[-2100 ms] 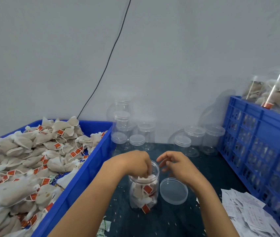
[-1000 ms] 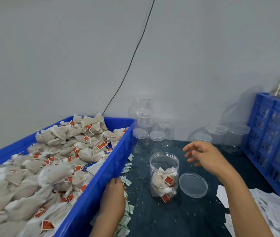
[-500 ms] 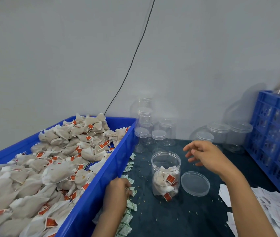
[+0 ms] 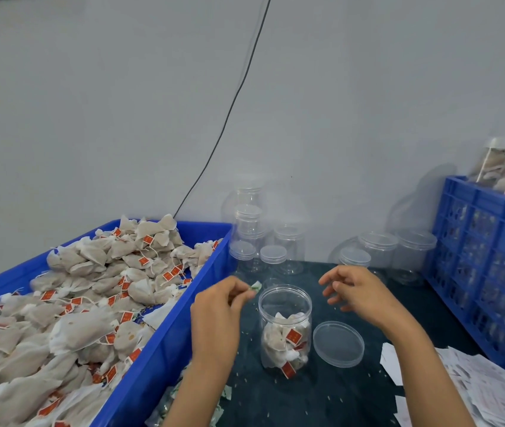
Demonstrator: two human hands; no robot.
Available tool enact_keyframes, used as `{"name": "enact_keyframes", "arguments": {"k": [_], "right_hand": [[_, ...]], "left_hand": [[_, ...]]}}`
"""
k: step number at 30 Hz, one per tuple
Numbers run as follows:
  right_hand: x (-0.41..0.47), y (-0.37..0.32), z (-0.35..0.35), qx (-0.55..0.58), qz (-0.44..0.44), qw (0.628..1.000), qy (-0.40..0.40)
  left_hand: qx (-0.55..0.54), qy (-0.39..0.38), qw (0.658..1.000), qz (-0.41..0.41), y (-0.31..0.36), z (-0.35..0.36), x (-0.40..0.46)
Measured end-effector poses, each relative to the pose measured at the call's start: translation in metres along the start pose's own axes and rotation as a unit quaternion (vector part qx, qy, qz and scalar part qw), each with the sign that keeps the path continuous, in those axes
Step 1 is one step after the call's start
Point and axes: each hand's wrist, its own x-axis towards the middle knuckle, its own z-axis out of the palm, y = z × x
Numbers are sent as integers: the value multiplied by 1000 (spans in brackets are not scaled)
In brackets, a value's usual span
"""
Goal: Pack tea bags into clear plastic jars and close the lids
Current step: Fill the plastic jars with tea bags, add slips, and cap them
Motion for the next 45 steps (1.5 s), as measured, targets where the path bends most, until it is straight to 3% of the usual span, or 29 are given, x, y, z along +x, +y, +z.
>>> {"name": "enact_keyframes", "arguments": {"k": [6,11,16,23,30,32,35,40,45], "right_hand": [[1,1,2,7,4,1000,3],[3,2,4,-1,-5,1000,0],[6,5,6,1,-7,1000,-3],[9,9,7,12,-4,1000,-5],[-3,25,-6,56,32,998,2],[-9,38,-16,81,45,995,37],[-20,64,-23,85,63,988,114],[-37,102,-15,16,70,982,176],[-46,119,0,-73,70,985,140]], "left_hand": [[85,-107,990,25,17,24,23],[167,-141,972,84,11,42,24],[163,-131,974,82,9,46,23],[151,-174,971,58,8,44,29],[57,-129,984,112,-7,47,15],[-64,-129,988,50,-11,48,6],[-245,-158,954,-71,-17,55,-9],[-250,-180,947,-92,-31,76,-30],[-273,-167,943,-95,-44,85,-36]]}}
